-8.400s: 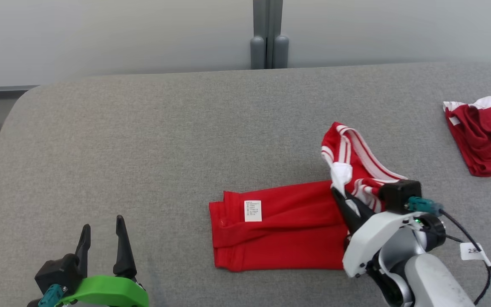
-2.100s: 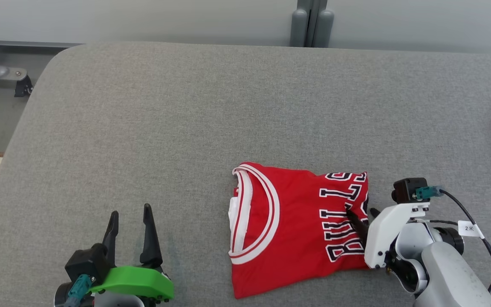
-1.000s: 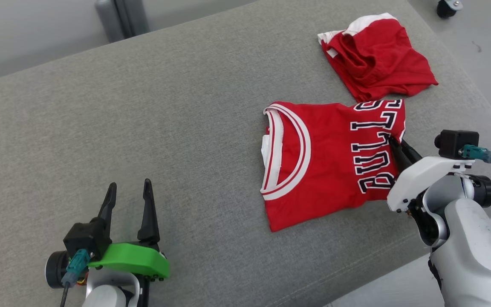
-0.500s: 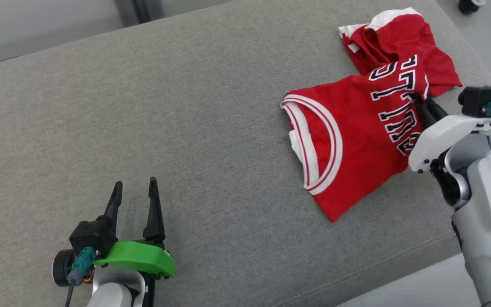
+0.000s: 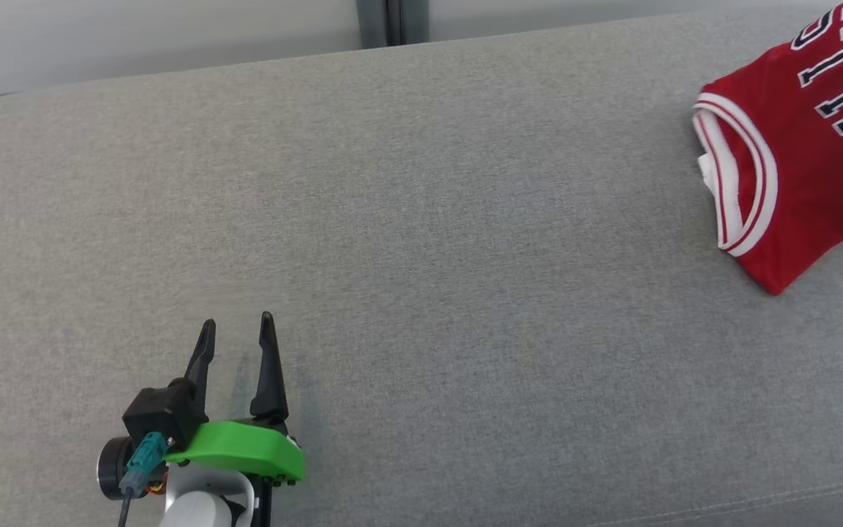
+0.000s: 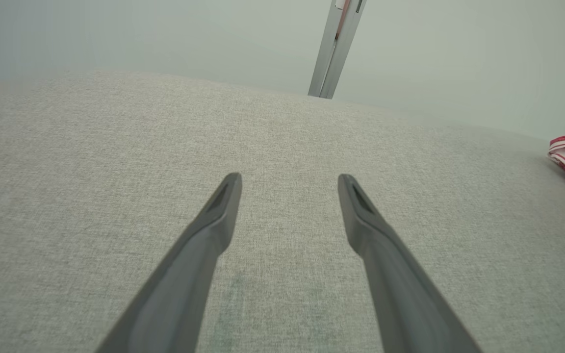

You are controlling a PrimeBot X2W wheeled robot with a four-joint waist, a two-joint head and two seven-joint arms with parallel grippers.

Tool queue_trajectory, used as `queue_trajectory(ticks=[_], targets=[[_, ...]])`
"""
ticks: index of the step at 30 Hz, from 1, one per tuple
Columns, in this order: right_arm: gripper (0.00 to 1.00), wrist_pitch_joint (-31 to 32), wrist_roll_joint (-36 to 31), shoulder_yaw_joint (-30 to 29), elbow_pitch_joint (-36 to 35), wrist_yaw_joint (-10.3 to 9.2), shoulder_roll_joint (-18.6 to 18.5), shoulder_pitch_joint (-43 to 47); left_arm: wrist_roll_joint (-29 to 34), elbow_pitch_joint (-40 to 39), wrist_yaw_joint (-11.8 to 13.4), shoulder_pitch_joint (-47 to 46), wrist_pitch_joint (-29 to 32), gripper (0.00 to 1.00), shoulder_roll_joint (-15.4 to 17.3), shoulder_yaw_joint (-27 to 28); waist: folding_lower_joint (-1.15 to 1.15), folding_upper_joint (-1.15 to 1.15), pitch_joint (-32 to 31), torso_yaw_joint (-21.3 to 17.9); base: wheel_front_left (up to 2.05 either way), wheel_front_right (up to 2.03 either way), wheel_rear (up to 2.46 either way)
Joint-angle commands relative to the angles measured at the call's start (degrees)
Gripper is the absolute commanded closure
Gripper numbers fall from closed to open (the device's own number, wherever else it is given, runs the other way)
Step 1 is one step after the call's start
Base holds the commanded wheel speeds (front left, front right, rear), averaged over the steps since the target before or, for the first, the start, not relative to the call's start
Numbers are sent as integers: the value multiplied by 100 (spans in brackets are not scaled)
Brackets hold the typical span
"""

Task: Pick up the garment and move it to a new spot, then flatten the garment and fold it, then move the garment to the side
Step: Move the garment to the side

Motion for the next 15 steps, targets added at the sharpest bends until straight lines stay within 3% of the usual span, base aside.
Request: queue_trajectory(ticks=[1, 10, 13, 14, 15], targets=[[100, -16, -79, -77, 48, -11, -91, -113, 24, 13, -16, -42, -26, 0, -15, -3, 0, 0, 55, 297, 0, 0, 0], [100, -51, -691, -950, 620, -11, -579, -469, 135, 9, -49, -181, -44, 0, 27, -51, 0, 0, 406, 483, 0, 0, 0], [100, -323, -1089, -1300, 752, -11, -691, -470, 161, 15, -59, -236, -44, 0, 58, -79, 0, 0, 515, 502, 0, 0, 0], [70, -444, -1234, -1415, 784, -11, -721, -461, 174, 16, -61, -249, -43, 0, 67, -88, 0, 0, 542, 503, 0, 0, 0], [0, -553, -1406, -1541, 857, -11, -727, -434, 185, 19, -61, -255, -38, 0, 75, -100, 0, 0, 569, 502, 0, 0, 0]])
